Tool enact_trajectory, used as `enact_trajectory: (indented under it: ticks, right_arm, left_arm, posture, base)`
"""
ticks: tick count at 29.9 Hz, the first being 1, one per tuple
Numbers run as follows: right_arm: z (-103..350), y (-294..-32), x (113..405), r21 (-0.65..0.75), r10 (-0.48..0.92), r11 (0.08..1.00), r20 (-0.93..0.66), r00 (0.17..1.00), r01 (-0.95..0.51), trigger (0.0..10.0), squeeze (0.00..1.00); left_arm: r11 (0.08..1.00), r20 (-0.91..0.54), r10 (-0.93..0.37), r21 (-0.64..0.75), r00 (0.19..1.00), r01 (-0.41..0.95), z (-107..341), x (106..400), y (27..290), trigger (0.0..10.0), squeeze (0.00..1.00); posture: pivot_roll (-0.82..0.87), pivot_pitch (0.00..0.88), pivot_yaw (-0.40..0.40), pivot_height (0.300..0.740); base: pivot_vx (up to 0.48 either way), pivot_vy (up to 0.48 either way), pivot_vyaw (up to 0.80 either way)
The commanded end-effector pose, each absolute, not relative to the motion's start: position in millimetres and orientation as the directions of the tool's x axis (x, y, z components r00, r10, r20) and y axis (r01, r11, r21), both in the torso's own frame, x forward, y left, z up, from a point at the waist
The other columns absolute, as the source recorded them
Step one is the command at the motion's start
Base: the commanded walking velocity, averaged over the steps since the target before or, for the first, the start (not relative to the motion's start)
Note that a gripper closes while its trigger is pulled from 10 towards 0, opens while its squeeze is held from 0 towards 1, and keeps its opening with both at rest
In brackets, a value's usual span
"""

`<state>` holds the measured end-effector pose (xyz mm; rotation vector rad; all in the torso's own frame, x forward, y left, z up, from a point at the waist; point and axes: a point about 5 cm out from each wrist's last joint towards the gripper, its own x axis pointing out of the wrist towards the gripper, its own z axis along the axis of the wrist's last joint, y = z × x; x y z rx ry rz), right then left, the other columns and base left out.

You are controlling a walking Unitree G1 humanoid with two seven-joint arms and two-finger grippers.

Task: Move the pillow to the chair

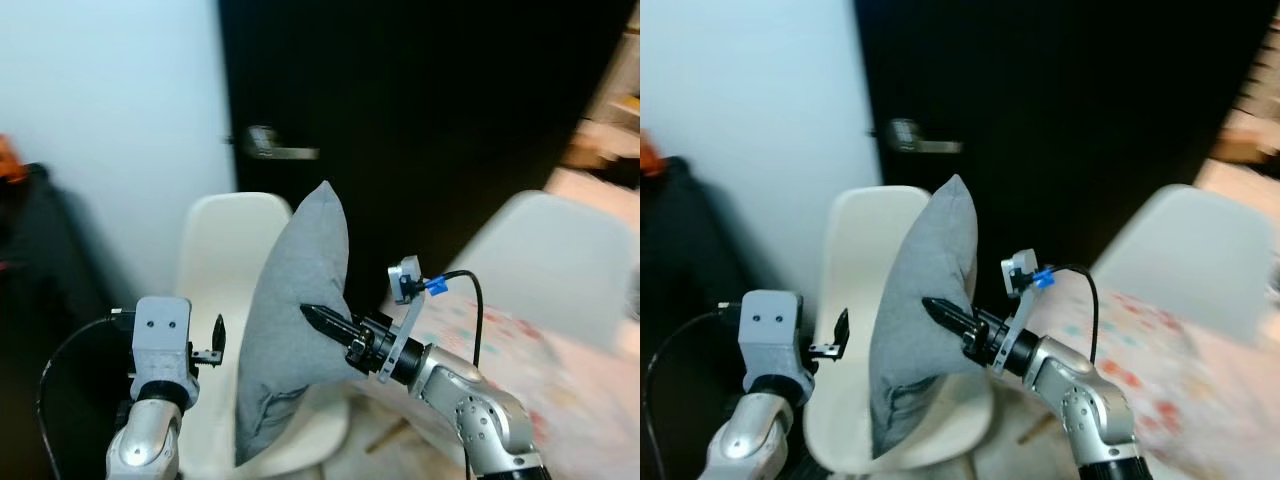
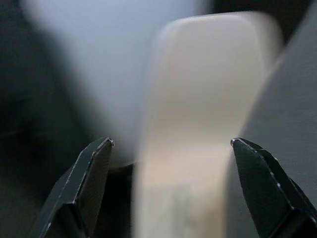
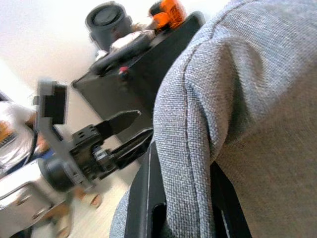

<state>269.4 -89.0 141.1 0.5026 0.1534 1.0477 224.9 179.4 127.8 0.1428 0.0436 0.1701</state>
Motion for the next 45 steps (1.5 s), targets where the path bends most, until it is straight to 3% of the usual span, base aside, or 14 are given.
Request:
enact_trajectory:
  ticks: [1, 16, 24, 29, 36, 45]
  right_arm:
    - [156, -86, 269, 0.414, 0.874, 0.364, 0.157, 0.459, -0.834, 10.0, 0.00]
    - [157, -71, 270, 0.408, 0.915, 0.331, 0.080, 0.395, -0.851, 10.0, 0.00]
    - [152, -67, 269, 0.384, 0.926, 0.326, 0.054, 0.374, -0.864, 10.0, 0.00]
    - [153, -63, 262, 0.337, 0.946, 0.284, 0.057, 0.320, -0.898, 10.0, 0.00]
    - [153, -62, 261, 0.350, 0.950, 0.273, 0.049, 0.309, -0.896, 10.0, 0.00]
    - [152, -60, 258, 0.337, 0.956, 0.259, 0.041, 0.289, -0.905, 10.0, 0.00]
  left_arm:
    - [0.974, -0.028, 0.167, 0.161, 0.986, -0.160, 130, 225, 176, 10.0, 0.00]
    - [0.959, -0.011, 0.175, 0.230, 0.984, -0.168, 134, 227, 174, 10.0, 0.00]
    - [0.945, -0.019, 0.157, 0.293, 0.987, -0.144, 134, 228, 170, 10.0, 0.00]
    - [0.946, -0.017, 0.172, 0.281, 0.985, -0.160, 135, 229, 171, 10.0, 0.00]
    - [0.944, -0.026, 0.176, 0.289, 0.984, -0.161, 133, 229, 171, 10.0, 0.00]
    - [0.942, -0.030, 0.183, 0.292, 0.983, -0.167, 134, 229, 172, 10.0, 0.00]
  posture:
    - [0.01, 0.000, -0.082, 0.740]
    - [0.02, 0.000, -0.096, 0.740]
    - [0.02, 0.000, -0.094, 0.740]
    - [0.02, 0.000, -0.091, 0.740]
    - [0.02, 0.000, -0.089, 0.740]
    - [0.02, 0.000, -0.088, 0.740]
  base:
    - [0.000, 0.000, 0.00]
    - [0.000, 0.000, 0.00]
    - [0.000, -0.435, 0.00]
    - [0.000, 0.000, 0.80]
    - [0.000, 0.000, 0.80]
    - [0.000, 0.000, 0.05]
